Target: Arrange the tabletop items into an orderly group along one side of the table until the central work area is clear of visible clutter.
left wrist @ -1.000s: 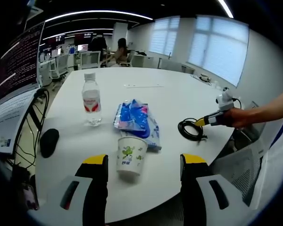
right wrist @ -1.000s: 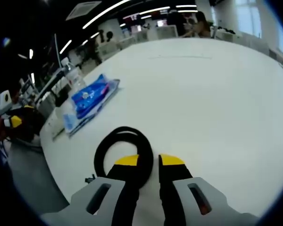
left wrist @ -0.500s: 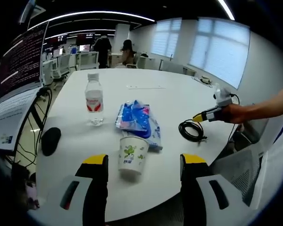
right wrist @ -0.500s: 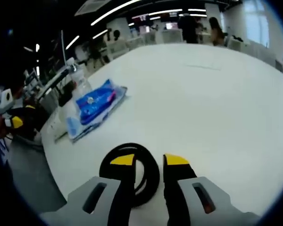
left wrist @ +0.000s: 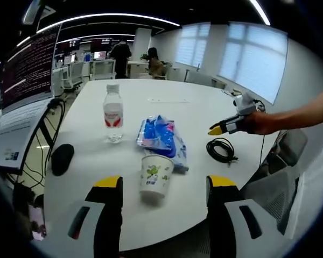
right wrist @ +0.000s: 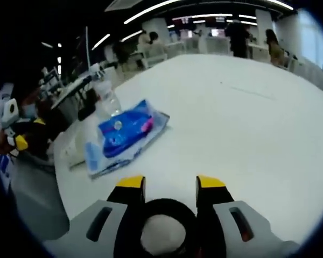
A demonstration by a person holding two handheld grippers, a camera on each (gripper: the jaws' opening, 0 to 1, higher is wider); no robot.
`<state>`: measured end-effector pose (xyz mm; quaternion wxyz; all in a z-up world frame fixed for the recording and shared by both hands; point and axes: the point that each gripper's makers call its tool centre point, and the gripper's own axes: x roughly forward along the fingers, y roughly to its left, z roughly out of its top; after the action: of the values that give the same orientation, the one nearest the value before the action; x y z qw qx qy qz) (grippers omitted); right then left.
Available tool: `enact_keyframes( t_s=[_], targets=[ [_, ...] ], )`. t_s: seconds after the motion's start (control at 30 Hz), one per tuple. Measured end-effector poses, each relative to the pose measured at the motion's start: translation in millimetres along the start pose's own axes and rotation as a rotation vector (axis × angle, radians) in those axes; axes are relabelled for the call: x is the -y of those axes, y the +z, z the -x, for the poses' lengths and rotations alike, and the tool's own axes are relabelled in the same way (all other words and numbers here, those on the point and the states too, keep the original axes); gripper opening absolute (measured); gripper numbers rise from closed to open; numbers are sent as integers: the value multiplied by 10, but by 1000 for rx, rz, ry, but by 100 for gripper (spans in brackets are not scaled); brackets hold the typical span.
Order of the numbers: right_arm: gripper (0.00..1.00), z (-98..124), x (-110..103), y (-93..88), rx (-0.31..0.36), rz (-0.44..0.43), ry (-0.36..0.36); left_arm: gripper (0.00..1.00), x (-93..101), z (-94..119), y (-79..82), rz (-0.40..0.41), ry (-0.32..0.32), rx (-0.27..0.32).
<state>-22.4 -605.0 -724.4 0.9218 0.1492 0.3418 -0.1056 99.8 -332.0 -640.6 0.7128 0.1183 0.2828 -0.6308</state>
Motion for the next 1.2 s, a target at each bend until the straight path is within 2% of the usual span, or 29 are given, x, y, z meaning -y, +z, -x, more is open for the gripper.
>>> enact_keyframes(
  t_s=[0.23, 0.7, 1.2],
  targets=[
    [42, -169, -194, 217, 3, 31, 40, 64, -34, 13, 0, 2, 9, -3],
    [37, -572, -459, 631, 0, 76, 113, 63, -86, 54, 8, 8, 29, 1],
    [33, -872, -552, 785, -8, 53, 139, 63, -125, 111, 4, 22, 46, 5]
  ],
)
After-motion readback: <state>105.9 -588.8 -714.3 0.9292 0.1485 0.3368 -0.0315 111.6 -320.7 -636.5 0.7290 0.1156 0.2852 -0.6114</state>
